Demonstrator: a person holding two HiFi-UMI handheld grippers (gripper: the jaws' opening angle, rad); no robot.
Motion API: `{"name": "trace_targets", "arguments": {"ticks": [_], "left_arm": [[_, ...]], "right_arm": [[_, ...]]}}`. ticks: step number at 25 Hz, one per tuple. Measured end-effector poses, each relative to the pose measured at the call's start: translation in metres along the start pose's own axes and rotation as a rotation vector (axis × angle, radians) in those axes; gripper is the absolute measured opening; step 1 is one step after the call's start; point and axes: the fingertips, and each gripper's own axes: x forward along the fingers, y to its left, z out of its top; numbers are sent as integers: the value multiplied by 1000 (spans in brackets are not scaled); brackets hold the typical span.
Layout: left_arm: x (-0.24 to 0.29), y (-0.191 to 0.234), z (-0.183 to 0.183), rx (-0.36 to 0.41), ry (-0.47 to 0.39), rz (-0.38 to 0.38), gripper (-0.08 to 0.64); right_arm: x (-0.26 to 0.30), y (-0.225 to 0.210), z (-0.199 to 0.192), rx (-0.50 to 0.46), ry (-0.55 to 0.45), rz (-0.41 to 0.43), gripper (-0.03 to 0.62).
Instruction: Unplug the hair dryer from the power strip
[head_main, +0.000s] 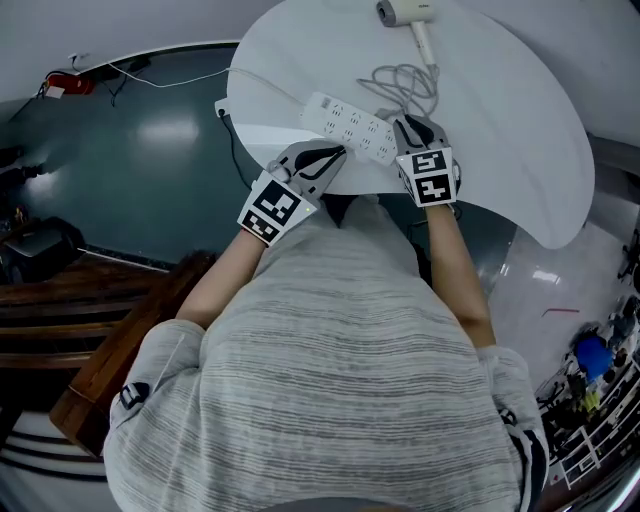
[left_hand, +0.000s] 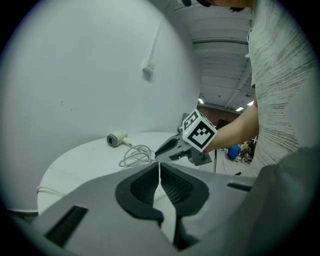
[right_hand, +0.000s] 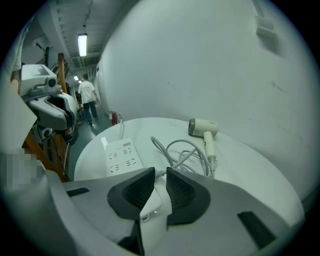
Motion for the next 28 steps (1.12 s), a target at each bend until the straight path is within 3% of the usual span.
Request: {"name": "trace_targets", "arguments": {"ticks": [5, 9, 15, 23, 28], "left_arm": [[2, -7, 14, -13, -46, 57, 15], [0, -20, 23, -26, -85, 103, 15], [-1, -48, 29, -47, -141, 159, 15], [3, -79, 32, -118, -209, 224, 15], [-1, -91, 39, -125, -237, 252, 15]], "right_arm": [[-38, 4, 13, 38, -111, 51, 69], [-70, 19, 23, 63, -196, 150, 69], [-115, 53, 37, -10, -311, 322, 67], [-145, 72, 27, 6, -354, 500, 61], [-155, 77, 22, -7, -367, 541, 26]]}}
